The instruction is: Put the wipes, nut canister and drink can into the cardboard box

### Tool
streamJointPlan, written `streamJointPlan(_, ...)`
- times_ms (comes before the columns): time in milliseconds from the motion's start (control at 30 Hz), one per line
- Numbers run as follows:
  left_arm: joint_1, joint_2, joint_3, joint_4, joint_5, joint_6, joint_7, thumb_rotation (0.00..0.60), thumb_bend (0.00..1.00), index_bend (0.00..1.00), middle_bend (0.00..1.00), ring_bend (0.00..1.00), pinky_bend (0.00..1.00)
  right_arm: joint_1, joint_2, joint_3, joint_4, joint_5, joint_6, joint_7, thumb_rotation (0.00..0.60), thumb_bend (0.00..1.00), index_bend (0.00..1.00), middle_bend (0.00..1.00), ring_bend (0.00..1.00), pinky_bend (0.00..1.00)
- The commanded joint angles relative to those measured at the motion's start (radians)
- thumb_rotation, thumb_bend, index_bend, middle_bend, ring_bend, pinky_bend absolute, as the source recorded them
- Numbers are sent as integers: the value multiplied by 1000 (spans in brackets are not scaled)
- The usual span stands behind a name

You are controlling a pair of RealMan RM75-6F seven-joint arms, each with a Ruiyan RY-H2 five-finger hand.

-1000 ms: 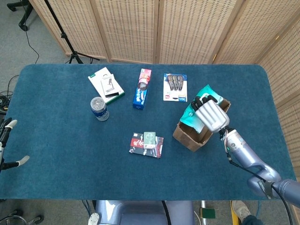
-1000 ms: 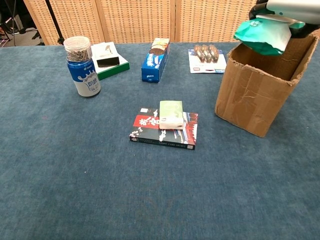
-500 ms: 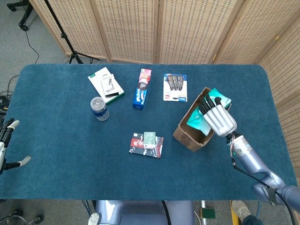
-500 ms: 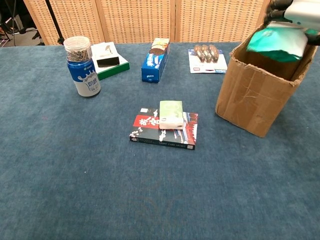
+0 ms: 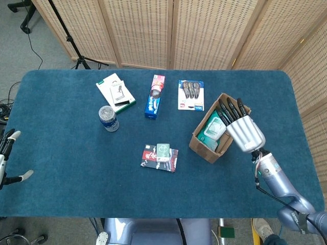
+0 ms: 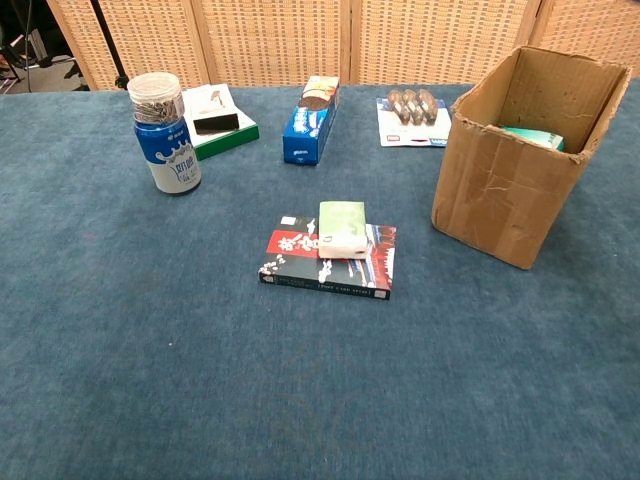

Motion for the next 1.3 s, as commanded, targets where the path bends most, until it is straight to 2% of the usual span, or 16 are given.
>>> streamJointPlan(33, -1, -2, -4, 5, -5, 1, 0, 600, 0, 0, 0, 0, 35, -53, 84, 18, -60, -33, 90, 123, 600, 0, 0, 0, 0, 138)
streamJointPlan(333, -36, -9, -48, 34, -7, 7, 8, 600, 0, 0, 0, 0, 35, -210, 138, 4, -1, 0, 225, 559, 600, 0, 0, 0, 0, 138)
streamJointPlan(533, -127, 26, -97, 15, -13, -80, 56, 600, 0, 0, 0, 0, 35, -312, 98, -33, 55, 31, 262, 776, 600, 0, 0, 0, 0, 137)
streamJointPlan(733, -236, 66, -140, -43, -52, -218, 141, 600, 0, 0, 0, 0, 35, -368, 49, -44, 83, 27, 299, 882, 600, 0, 0, 0, 0, 119)
streamJointPlan(833, -303, 79, -159, -65, -81, -310, 170, 600, 0, 0, 0, 0, 35, -387, 39, -45, 74, 27, 308, 918, 600, 0, 0, 0, 0, 110)
streamJointPlan(900, -371, 74, -172, -68, -113, -407, 205, 600, 0, 0, 0, 0, 35, -399, 28, -41, 67, 29, 316, 936, 600, 0, 0, 0, 0, 108)
streamJointPlan(933, -415, 65, -181, -57, -148, -471, 230, 600, 0, 0, 0, 0, 35, -402, 23, -39, 68, 27, 316, 948, 600, 0, 0, 0, 0, 108)
streamJointPlan(1033, -495, 37, -197, -32, -237, -569, 297, 600, 0, 1, 0, 0, 35, -404, 11, -31, 85, 31, 305, 962, 600, 0, 0, 0, 0, 108)
streamJointPlan(1300, -660, -53, -205, 50, -470, -706, 446, 600, 0, 26, 0, 0, 35, -400, 14, -7, 112, 56, 259, 992, 600, 0, 0, 0, 0, 108)
